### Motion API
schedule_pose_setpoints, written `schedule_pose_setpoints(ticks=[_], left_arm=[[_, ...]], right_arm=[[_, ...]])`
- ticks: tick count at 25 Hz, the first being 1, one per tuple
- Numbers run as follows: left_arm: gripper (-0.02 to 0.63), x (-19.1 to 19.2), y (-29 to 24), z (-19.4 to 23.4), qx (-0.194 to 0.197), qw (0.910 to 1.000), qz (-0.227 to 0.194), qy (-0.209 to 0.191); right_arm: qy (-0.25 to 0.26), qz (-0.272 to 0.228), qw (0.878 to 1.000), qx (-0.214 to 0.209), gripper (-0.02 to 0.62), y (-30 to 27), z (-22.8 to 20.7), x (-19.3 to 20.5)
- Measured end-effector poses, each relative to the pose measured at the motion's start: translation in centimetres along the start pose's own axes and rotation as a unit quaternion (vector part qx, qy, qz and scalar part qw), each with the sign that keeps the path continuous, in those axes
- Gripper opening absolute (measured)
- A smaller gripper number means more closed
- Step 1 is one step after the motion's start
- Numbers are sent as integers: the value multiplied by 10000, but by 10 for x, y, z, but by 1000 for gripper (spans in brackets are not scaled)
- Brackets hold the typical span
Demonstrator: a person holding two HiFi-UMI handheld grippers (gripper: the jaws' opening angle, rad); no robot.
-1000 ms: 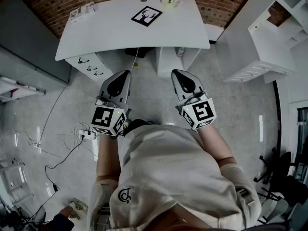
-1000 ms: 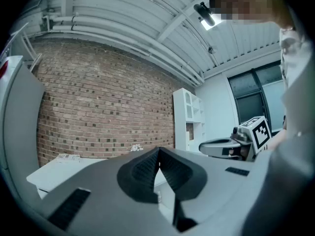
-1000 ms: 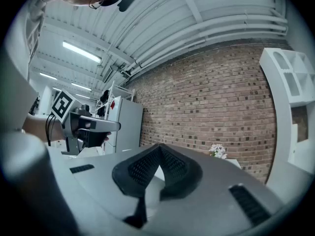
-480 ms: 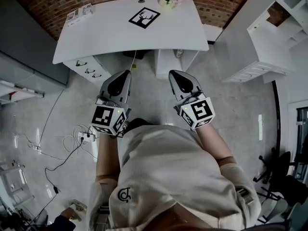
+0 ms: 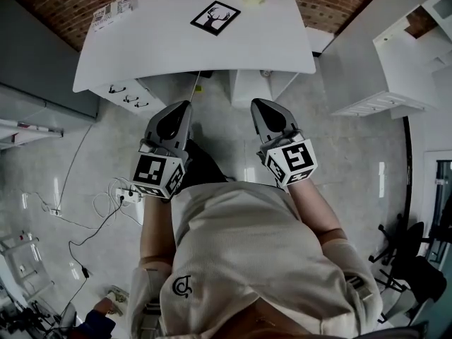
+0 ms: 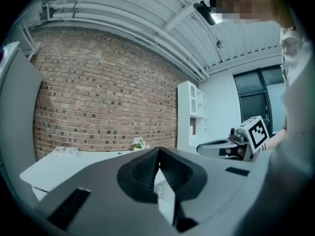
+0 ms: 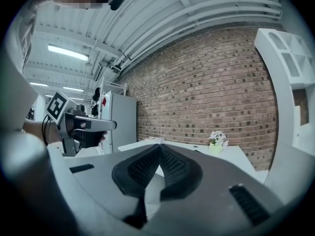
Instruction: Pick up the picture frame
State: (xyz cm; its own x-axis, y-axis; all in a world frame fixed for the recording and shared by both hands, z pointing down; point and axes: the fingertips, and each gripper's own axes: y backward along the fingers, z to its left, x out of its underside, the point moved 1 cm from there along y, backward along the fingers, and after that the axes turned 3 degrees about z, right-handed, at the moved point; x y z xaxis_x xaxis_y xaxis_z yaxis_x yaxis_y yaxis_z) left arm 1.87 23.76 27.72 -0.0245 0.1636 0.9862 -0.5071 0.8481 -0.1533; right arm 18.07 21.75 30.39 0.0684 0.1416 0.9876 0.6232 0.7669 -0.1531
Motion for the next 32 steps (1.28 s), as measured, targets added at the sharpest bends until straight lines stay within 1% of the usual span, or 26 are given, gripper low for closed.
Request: schedule_pose_setpoints(ticks=[4, 7, 10, 13, 18, 21, 23, 25, 29, 32], left_arm=[[12, -1, -26, 30, 204, 9996, -26, -199], [12, 2, -56, 69, 314, 9994, 27, -126], [12, -8, -90, 112, 415, 9991, -2, -103], [12, -18, -127, 154, 605, 9981, 16, -99], [12, -28, -183, 230, 939, 9955, 153, 30], [12, -31, -217, 271, 1145, 9933, 160, 2], [12, -31, -239, 292, 1270, 9917, 181, -89], [12, -28, -259, 311, 1362, 9904, 210, -58], [12, -15, -292, 339, 1530, 9874, 239, 336], [14, 4, -310, 352, 1493, 9869, 293, 533]], right_arm=[[-72, 100, 9994, 332, 5, -42, -20, 6], [-205, 158, 9982, 545, 5, -80, -34, 5], [-277, 231, 9970, 682, 6, -126, -51, -1], [-297, 328, 9959, 791, 6, -177, -68, -8], [-373, 655, 9871, 1409, 6, -258, -99, -13], [-444, 835, 9818, 1649, 6, -303, -117, -11], [-505, 933, 9791, 1735, 6, -329, -127, -9], [-554, 1043, 9769, 1780, 6, -351, -136, -6], [-630, 1277, 9742, 1752, 6, -385, -150, 4], [-683, 1536, 9717, 1661, 6, -403, -160, 20]])
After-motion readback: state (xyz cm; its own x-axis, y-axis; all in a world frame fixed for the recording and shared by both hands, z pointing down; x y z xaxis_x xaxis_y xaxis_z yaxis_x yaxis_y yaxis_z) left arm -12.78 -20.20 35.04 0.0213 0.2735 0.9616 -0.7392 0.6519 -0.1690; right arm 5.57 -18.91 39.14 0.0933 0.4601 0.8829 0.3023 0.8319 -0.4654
